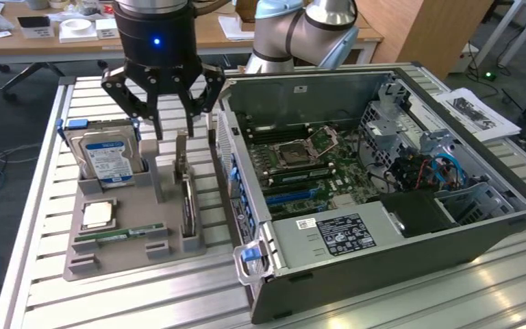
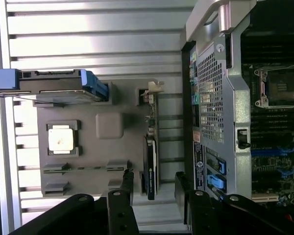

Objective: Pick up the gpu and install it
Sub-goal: 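Pick up the gpu and move the gpu toward the slot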

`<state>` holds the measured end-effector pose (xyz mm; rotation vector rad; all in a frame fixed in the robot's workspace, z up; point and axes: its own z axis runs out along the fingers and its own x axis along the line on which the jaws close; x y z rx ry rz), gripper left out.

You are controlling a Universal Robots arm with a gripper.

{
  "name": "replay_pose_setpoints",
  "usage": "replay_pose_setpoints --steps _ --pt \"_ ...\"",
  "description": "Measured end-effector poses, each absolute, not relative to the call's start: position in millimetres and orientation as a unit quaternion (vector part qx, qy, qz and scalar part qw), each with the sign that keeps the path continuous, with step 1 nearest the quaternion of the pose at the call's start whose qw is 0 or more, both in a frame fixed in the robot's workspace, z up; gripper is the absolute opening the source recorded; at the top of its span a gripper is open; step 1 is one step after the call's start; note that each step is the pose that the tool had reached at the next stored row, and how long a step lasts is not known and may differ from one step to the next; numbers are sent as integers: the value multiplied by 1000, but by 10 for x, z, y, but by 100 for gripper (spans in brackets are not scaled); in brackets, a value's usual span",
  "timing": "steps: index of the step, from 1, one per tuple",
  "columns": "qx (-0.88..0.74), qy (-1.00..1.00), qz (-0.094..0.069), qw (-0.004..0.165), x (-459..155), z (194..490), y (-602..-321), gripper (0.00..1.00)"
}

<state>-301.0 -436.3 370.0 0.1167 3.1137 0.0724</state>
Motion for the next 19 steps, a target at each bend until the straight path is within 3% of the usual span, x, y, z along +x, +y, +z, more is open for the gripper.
replay_pose_setpoints --steps 19 --pt "37 999 26 12 -3010 3434 -4363 47"
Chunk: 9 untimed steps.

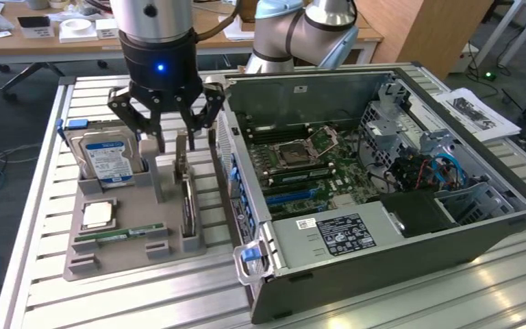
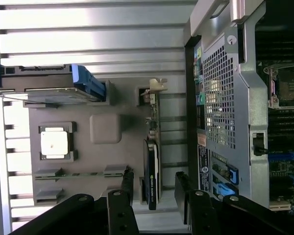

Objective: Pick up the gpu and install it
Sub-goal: 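Pick up the gpu and move the gpu toward the slot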

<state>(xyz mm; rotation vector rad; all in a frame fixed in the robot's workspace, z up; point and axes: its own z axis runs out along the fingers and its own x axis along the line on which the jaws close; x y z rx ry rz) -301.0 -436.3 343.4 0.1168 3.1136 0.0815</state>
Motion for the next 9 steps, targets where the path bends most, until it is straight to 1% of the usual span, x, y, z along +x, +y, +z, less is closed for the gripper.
replay_pose_setpoints --steps 9 --pt "37 999 27 12 -3010 3341 -4363 47"
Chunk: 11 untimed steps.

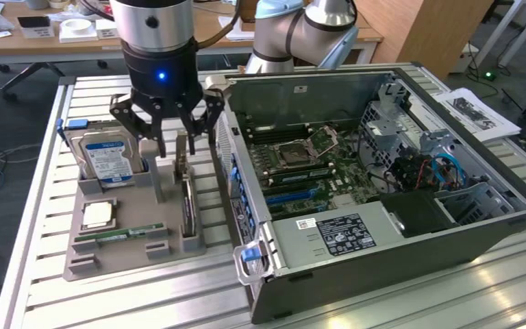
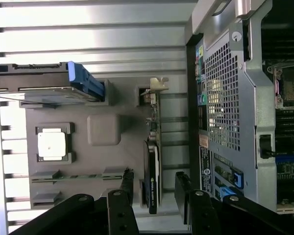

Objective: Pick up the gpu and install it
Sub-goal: 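Pick up the gpu and move the gpu toward the slot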

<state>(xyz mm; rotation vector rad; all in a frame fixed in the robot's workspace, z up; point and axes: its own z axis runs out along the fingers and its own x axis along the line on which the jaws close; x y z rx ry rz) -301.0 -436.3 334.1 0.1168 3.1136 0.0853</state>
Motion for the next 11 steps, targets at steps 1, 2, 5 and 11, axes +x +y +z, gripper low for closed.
replay_pose_setpoints --steps 1,2,5,11 --pt "37 999 27 12 -3010 3331 -4363 47" --pt "38 999 28 12 -3010 3321 -4363 47" --pt "37 999 28 12 -3010 3293 -4363 47" --pt "38 999 29 12 -3010 3225 -4363 47"
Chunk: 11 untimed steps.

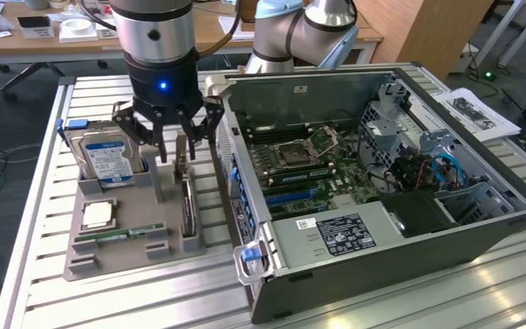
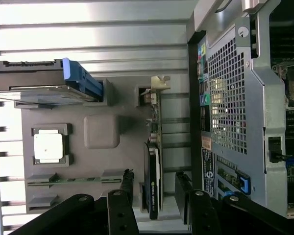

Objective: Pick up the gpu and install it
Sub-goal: 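Pick up the gpu and move the gpu toward the slot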

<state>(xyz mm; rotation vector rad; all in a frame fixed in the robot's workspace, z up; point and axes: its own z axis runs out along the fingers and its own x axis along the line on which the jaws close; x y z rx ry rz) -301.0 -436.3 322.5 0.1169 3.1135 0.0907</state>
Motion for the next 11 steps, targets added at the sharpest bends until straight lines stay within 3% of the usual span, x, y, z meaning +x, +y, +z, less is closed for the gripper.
replay_pose_setpoints --steps 11 --pt "38 999 30 12 -3010 3079 -4363 47"
